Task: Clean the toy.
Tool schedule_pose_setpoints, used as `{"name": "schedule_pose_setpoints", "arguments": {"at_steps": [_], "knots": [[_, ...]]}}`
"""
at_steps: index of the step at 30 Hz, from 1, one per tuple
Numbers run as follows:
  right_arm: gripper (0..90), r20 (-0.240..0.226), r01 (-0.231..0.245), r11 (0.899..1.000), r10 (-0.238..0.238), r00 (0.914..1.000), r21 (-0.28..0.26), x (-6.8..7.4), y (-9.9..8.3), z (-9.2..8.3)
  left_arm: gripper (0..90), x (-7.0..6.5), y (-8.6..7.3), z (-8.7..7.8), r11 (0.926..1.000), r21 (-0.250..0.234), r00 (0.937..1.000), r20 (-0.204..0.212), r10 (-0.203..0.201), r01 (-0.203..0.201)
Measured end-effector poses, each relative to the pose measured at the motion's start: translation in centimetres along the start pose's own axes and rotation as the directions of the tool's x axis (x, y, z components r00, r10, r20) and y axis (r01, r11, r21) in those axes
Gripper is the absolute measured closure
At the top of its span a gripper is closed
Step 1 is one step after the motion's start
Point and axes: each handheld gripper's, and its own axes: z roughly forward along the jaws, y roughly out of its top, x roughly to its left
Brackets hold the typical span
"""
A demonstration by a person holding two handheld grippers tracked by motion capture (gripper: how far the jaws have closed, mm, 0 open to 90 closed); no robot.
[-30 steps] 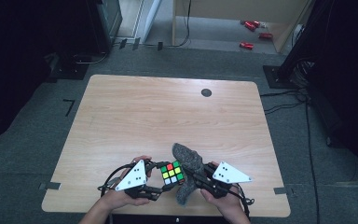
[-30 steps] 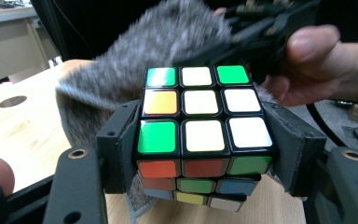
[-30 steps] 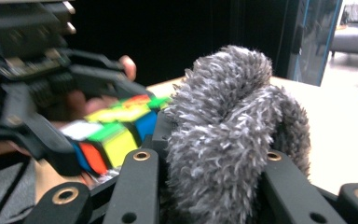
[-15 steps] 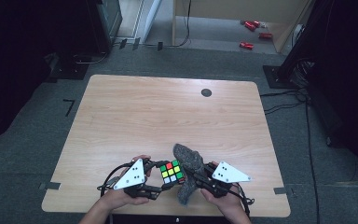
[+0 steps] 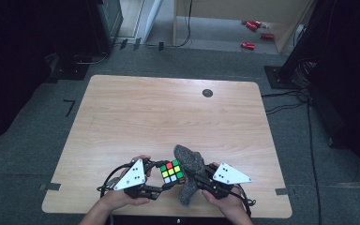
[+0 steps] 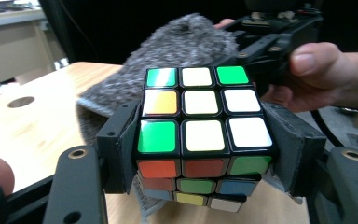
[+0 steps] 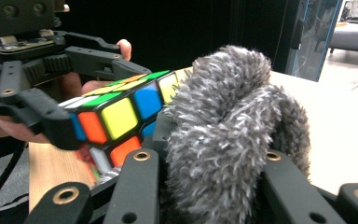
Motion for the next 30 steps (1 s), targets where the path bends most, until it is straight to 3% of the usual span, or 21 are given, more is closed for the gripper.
{"name": "schedule_pose_setpoints", "arguments": {"at_steps": [3,5,8,14,17,20,25,29,30], "knots": [[72.4,-0.024,-0.018,0.999,0.017,0.9996,-0.027,0.1,0.4,-0.2,35.4,-0.1,-0.1,0.2,0.9998,0.016,0.9999,0.0,0.011,-0.011],[72.5,-0.031,-0.001,0.999,-0.001,0.9995,-0.036,0.5,0.7,-0.3,35.4,-0.3,-0.2,0.4,0.9996,0.023,0.9998,0.008,0.017,-0.017],[72.5,-0.029,-0.009,0.999,0.008,0.9995,-0.039,0.3,0.7,-0.4,35.4,-0.4,0.0,0.2,0.9999,0.005,0.9998,0.015,0.013,-0.013],[71.6,0.105,-0.005,1.0,0.002,0.9944,0.025,-1.5,-0.3,-0.5,35.4,0.2,0.1,-0.3,1.0,-0.001,0.9999,-0.013,0.003,-0.003],[61.9,0.178,-0.006,0.997,-0.008,0.9841,0.079,-2.1,-0.6,-0.4,35.4,0.5,0.0,-0.4,1.0,-0.001,0.9996,-0.028,-0.004,0.004],[50.5,0.223,-0.031,0.995,0.009,0.9747,0.093,-2.3,-0.5,-0.3,35.4,0.5,-0.1,-0.4,1.0,0.003,0.9996,-0.027,-0.005,0.005],[36.0,0.247,-0.028,0.997,0.009,0.969,0.075,-2.5,0.1,-0.6,35.4,0.7,-0.2,-0.3,0.9999,0.005,0.9995,-0.03,-0.01,0.011],[21.7,0.263,-0.071,0.994,0.046,0.9638,0.085,-2.7,0.7,-0.8,35.4,0.9,-0.2,-0.6,0.9998,0.005,0.9987,-0.048,-0.018,0.018],[19.2,0.252,-0.088,0.992,0.062,0.9658,0.094,-2.7,0.8,-0.9,35.4,1.0,-0.2,-0.7,0.9998,0.003,0.9986,-0.05,-0.019,0.02]]}}
